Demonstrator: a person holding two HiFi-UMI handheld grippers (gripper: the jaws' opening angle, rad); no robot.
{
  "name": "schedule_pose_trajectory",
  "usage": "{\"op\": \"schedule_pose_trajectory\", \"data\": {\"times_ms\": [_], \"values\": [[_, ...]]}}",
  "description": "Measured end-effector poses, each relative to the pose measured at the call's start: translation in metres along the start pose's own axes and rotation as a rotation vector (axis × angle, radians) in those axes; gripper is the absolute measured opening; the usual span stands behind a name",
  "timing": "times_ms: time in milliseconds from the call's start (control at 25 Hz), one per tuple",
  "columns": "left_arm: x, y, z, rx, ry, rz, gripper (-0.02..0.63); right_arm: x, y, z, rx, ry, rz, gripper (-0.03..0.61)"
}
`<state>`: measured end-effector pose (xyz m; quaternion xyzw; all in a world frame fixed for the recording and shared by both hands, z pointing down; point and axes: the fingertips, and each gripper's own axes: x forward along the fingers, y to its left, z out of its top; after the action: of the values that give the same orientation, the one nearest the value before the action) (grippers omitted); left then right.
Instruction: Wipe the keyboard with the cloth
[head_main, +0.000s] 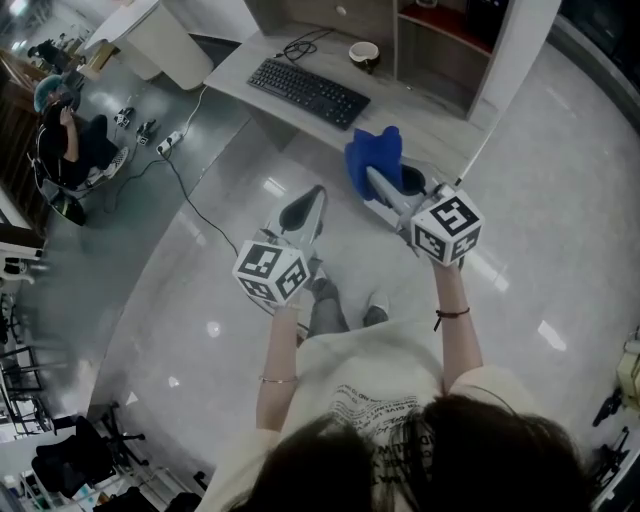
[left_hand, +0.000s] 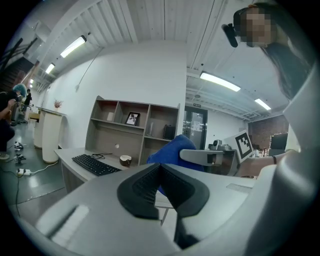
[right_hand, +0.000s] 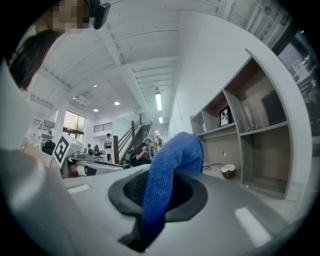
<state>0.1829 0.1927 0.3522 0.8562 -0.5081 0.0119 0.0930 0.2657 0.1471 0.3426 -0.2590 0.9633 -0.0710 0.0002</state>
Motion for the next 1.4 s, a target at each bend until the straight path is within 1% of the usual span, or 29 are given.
{"op": "schedule_pose_trajectory", "data": {"times_ms": [280, 600, 800, 1000, 1240, 1400], "values": [[0.005, 0.018, -0.011, -0.032, 0.022, -0.003, -0.003, 0.015, -0.007, -0.011, 0.025, 0.02, -0.021, 0.058], [0.024, 0.041, -0.018, -0.049, 0.035, -0.04, -0.003, 0.036, -0.021, -0.025, 0.039, 0.045, -0.057, 0.058], [0.038, 0.056, -0.024, -0.066, 0.055, -0.066, -0.002, 0.047, -0.036, -0.031, 0.056, 0.054, -0.094, 0.058], [0.052, 0.079, -0.019, -0.069, 0.067, -0.096, -0.002, 0.066, -0.048, -0.028, 0.063, 0.054, -0.125, 0.058], [0.065, 0.103, -0.019, -0.092, 0.082, -0.147, -0.003, 0.092, -0.055, -0.033, 0.078, 0.065, -0.158, 0.058], [0.073, 0.123, -0.019, -0.091, 0.093, -0.166, -0.003, 0.11, -0.061, -0.035, 0.086, 0.072, -0.182, 0.058]]}}
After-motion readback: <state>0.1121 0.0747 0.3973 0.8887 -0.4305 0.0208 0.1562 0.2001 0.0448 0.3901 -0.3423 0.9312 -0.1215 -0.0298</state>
